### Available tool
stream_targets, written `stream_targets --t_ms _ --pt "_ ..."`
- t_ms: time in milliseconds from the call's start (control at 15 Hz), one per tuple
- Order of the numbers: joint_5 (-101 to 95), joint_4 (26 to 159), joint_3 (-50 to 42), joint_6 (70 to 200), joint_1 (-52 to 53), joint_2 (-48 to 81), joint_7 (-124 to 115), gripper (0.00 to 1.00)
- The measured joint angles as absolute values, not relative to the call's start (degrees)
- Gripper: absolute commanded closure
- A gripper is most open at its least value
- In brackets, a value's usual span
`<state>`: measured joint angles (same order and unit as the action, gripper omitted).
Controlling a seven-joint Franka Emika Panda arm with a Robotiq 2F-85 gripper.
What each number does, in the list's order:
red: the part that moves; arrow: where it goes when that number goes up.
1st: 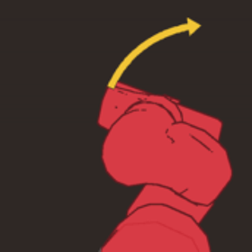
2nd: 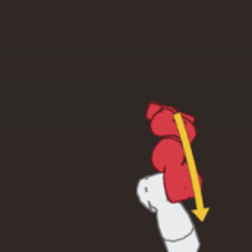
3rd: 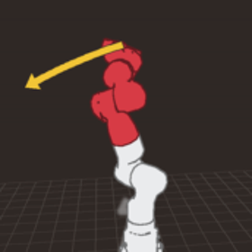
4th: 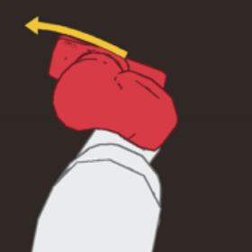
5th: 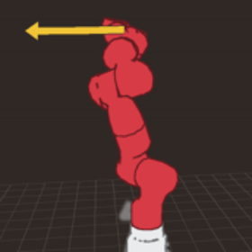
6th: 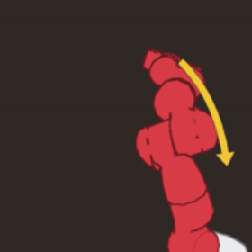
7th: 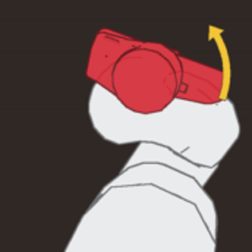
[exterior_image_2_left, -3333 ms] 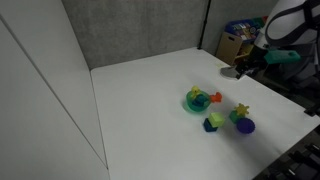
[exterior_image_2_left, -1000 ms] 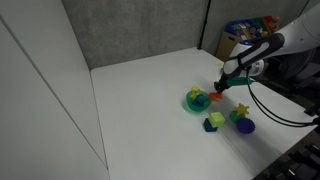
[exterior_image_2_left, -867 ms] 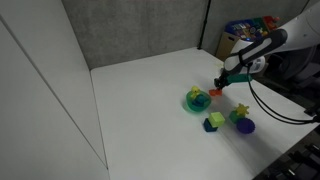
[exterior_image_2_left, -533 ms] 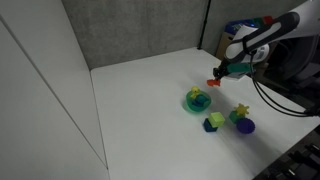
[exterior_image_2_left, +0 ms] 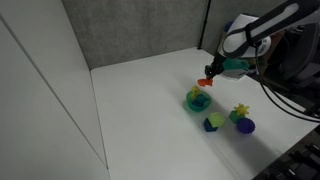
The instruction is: Put the orange toy in the green bowl
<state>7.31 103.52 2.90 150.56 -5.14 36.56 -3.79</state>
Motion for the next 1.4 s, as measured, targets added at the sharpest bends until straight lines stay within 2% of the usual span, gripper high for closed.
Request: stream_targets --t_ms 733,800,867,1000,1400 --pt "7.3 111.0 4.7 150.3 -1.9 34.6 -3.5 0.94" --pt "7.3 111.3 4.7 150.2 -1.8 34.6 -3.5 0.89" --pt "7.3 111.6 4.6 150.2 -1.7 34.6 -3.5 0.6" --pt "7.3 112.0 4.5 150.2 -1.5 34.6 -3.5 0.59" --pt "7.2 112.2 3.7 150.2 -0.9 34.6 -3.5 0.12"
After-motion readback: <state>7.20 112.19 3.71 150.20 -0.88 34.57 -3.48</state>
